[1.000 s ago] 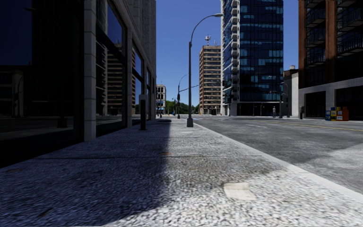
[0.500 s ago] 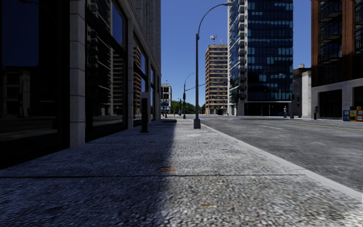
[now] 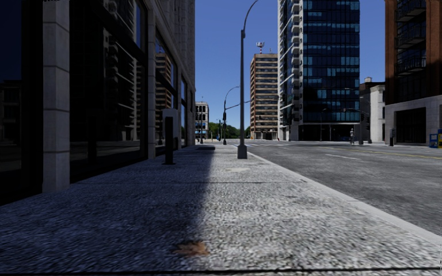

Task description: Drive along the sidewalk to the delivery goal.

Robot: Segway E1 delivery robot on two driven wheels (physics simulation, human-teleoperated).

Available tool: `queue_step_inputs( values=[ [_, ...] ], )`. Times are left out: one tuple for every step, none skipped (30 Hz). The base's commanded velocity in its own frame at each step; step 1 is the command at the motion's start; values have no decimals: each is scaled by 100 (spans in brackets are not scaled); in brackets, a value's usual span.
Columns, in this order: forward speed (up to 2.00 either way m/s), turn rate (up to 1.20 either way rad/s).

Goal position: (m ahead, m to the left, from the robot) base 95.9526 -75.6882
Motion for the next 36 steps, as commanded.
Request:
queue_step_inputs(
  values=[
    [200,1],
    [200,0],
    [200,0],
    [200,0],
    [200,0],
    [200,0],
    [200,0],
    [200,0],
    [200,0],
    [200,0],
    [200,0],
    [200,0],
    [200,0],
    [200,0],
    [200,0],
    [200,0],
    [200,0],
    [200,0],
    [200,0],
    [200,0],
    [200,0],
    [200,0],
    [200,0],
    [200,0],
    [200,0],
    [200,0],
    [200,0],
    [200,0],
    [200,0],
    [200,0],
    [200,0],
    [200,0],
    [200,0],
    [200,0],
    [200,0],
    [200,0]
  ],
)
